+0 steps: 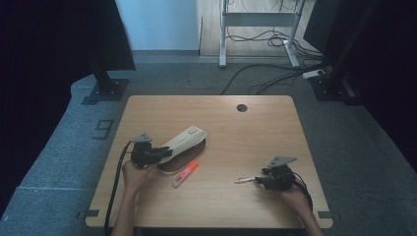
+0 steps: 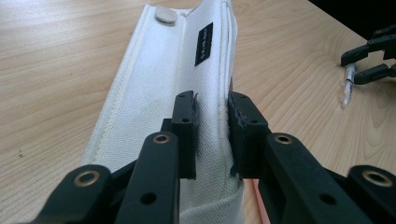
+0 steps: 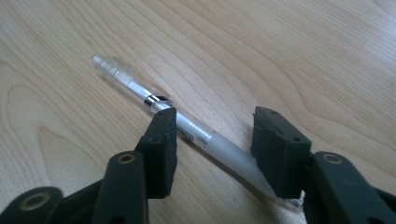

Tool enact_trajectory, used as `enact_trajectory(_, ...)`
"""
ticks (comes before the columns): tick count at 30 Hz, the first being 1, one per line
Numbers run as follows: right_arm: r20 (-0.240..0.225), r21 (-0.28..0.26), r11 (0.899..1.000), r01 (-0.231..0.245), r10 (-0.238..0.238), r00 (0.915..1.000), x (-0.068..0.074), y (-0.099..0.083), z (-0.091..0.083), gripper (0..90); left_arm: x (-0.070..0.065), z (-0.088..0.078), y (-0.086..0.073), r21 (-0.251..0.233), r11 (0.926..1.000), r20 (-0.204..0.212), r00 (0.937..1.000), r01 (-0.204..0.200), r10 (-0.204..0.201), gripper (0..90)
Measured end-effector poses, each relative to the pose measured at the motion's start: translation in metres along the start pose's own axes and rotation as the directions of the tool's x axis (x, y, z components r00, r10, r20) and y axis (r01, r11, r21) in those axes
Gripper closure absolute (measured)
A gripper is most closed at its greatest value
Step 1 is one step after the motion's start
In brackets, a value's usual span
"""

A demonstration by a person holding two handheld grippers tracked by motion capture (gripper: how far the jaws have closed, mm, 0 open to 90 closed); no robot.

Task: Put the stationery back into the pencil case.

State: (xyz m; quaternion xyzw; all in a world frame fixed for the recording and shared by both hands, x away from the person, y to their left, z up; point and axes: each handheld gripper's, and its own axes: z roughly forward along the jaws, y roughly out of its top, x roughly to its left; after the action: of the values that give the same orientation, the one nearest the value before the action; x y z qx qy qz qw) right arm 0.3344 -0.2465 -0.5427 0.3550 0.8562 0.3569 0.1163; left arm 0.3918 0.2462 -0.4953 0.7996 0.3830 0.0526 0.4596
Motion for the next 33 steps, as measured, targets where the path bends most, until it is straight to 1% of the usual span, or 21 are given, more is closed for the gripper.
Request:
enact_trajectory(3,0.004,0.002,1.000,0.004,-0.004,1.0000,-0.001,0.001,0.001,53.4,0.000,0.000,0.000,0.001,1.0000,0.001,1.0000,0.000,0.000,73.9)
enact_trajectory(8,0.007,0.010,1.000,0.015,-0.015,0.9999,0.000,0.005,0.004,56.0,0.000,0.000,0.000,0.001,1.0000,0.001,1.0000,0.000,0.000,73.9)
enact_trajectory(10,0.000,0.011,1.000,0.015,-0.015,0.9999,0.000,0.007,0.005,59.6,0.000,0.000,0.000,0.002,1.0000,0.000,1.0000,0.000,0.000,74.0)
enact_trajectory(12,-0.002,0.013,1.000,0.010,-0.010,0.9999,-0.001,0.009,0.007,65.7,0.000,0.000,0.000,0.001,1.0000,-0.001,1.0000,-0.001,0.001,73.9)
enact_trajectory(16,0.002,0.023,1.000,0.003,-0.003,1.0000,-0.002,0.012,0.008,73.0,0.000,0.000,0.000,0.002,1.0000,0.000,1.0000,-0.001,0.001,73.9)
enact_trajectory(18,-0.008,0.026,1.000,-0.004,0.004,1.0000,-0.002,0.012,0.008,76.0,0.000,0.000,0.000,0.002,1.0000,0.000,1.0000,-0.001,0.001,73.9)
enact_trajectory(21,-0.019,0.030,0.999,-0.010,0.011,0.9998,-0.001,0.012,0.007,77.2,0.000,0.000,0.000,0.002,1.0000,0.000,1.0000,-0.001,0.001,73.9)
enact_trajectory(23,-0.026,0.033,0.999,-0.007,0.007,0.9996,0.001,0.012,0.007,77.2,0.000,0.001,0.000,0.003,1.0000,0.000,1.0000,-0.002,0.002,73.9)
enact_trajectory(25,-0.030,0.034,0.999,0.015,-0.014,0.9994,0.003,0.012,0.007,76.8,0.000,0.001,0.000,0.004,1.0000,0.001,1.0000,-0.001,0.001,73.9)
enact_trajectory(27,-0.037,0.039,0.999,0.032,-0.031,0.9988,0.004,0.013,0.007,72.1,0.000,0.001,0.000,0.004,1.0000,0.001,1.0000,-0.001,0.001,73.9)
enact_trajectory(28,-0.039,0.043,0.999,0.034,-0.033,0.9987,0.005,0.013,0.007,71.3,0.000,0.001,0.000,0.004,1.0000,0.001,1.0000,0.000,0.000,73.8)
enact_trajectory(29,-0.035,0.049,0.997,0.051,-0.049,0.9982,0.006,0.014,0.007,71.4,0.000,0.001,0.000,0.004,1.0000,0.002,1.0000,-0.001,0.001,73.8)
enact_trajectory(30,-0.028,0.054,0.997,0.063,-0.061,0.9977,0.007,0.015,0.008,72.4,0.000,0.001,0.000,0.005,1.0000,0.003,1.0000,-0.001,0.001,73.8)
enact_trajectory(31,-0.027,0.063,0.996,0.068,-0.067,0.9974,0.008,0.016,0.007,76.4,0.000,0.001,0.000,0.005,1.0000,0.003,1.0000,0.000,0.000,73.8)
enact_trajectory(33,-0.034,0.062,0.996,0.066,-0.064,0.9974,0.009,0.016,0.008,77.3,0.000,0.001,0.000,0.005,1.0000,0.002,1.0000,-0.001,0.001,73.8)
